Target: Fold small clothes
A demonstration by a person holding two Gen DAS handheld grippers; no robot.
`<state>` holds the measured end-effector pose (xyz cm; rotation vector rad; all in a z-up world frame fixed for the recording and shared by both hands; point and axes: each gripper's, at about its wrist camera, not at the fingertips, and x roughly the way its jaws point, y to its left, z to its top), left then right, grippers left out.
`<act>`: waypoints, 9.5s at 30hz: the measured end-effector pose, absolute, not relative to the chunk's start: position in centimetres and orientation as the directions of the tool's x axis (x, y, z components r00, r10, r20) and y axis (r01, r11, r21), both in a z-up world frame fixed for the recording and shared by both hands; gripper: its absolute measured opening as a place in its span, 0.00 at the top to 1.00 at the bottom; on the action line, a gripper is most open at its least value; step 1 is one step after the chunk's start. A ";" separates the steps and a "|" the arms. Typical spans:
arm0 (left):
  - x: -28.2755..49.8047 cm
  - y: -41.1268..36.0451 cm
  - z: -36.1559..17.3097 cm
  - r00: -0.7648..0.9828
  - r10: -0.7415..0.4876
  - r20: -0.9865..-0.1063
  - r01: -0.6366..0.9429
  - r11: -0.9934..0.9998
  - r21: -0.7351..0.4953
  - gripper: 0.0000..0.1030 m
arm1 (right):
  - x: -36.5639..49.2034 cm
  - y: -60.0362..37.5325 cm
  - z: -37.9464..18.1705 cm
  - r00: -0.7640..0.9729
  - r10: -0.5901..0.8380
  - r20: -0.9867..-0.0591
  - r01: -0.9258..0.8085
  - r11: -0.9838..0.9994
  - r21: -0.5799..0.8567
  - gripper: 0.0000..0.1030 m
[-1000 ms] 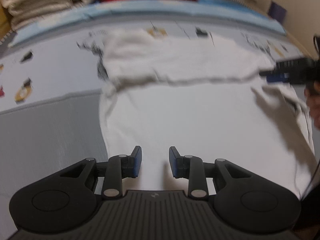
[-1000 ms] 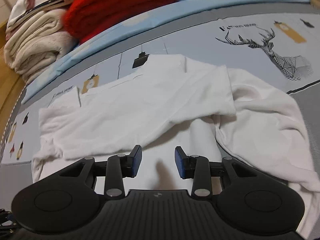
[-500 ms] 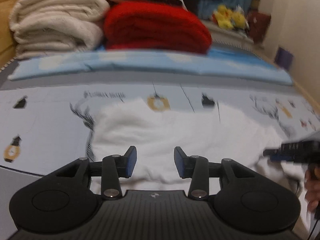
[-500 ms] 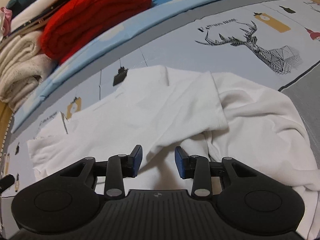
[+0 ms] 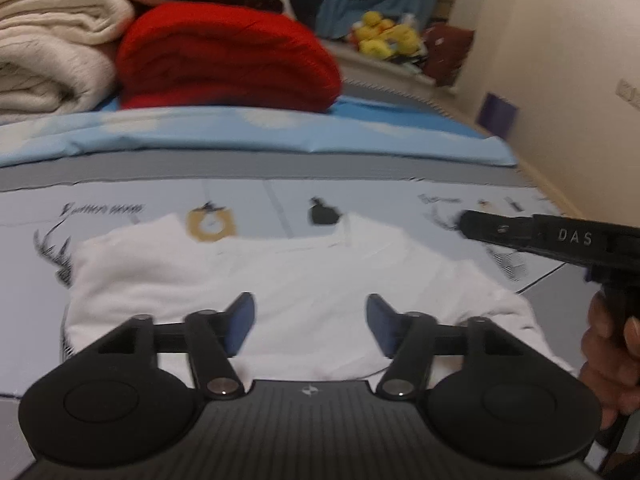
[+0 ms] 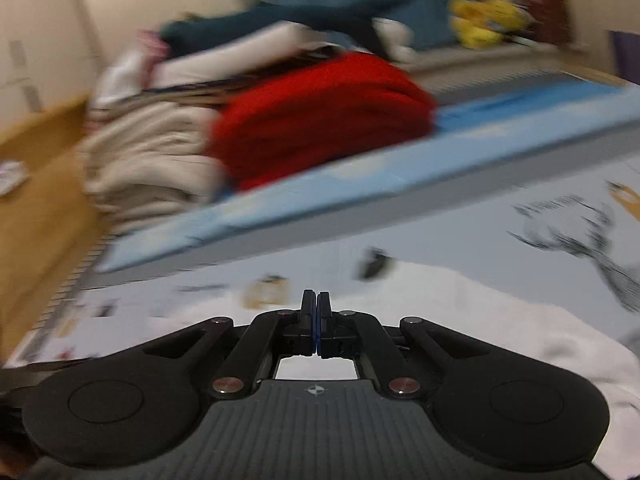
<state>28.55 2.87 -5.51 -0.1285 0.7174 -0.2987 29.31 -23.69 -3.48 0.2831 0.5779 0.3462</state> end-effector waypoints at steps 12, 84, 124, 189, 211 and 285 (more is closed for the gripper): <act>30.2 0.5 -8.5 0.655 -0.342 -0.674 0.279 0.938 -0.204 0.43 | 31.2 -30.4 -8.8 0.631 0.250 -0.734 0.192 0.866 0.461 0.78; 32.4 17.7 -9.5 0.562 -0.003 -0.827 -0.222 0.963 -0.155 0.96 | 38.3 -31.3 -13.9 0.552 0.217 -0.805 0.053 0.955 0.293 0.86; 30.6 11.4 -14.2 0.390 -0.040 -0.920 -0.039 0.997 -0.059 0.37 | 25.8 -41.8 -8.5 0.591 -0.255 -0.765 0.066 0.961 -0.270 0.95; 31.2 10.9 -14.7 0.407 -0.041 -0.912 0.013 0.999 -0.040 0.25 | 27.6 -58.3 -14.6 0.634 -0.082 -0.769 0.669 0.557 0.491 0.90; 32.1 10.1 -14.9 0.399 -0.016 -0.917 0.027 1.000 -0.006 0.15 | 30.5 -67.6 -17.7 0.782 0.085 -0.618 0.554 0.359 0.751 0.79; 1.0 15.6 -10.5 0.428 -0.087 -0.900 -0.299 0.926 -0.231 0.58 | 4.9 -36.7 -12.3 0.399 0.120 -0.909 0.192 0.958 0.211 0.89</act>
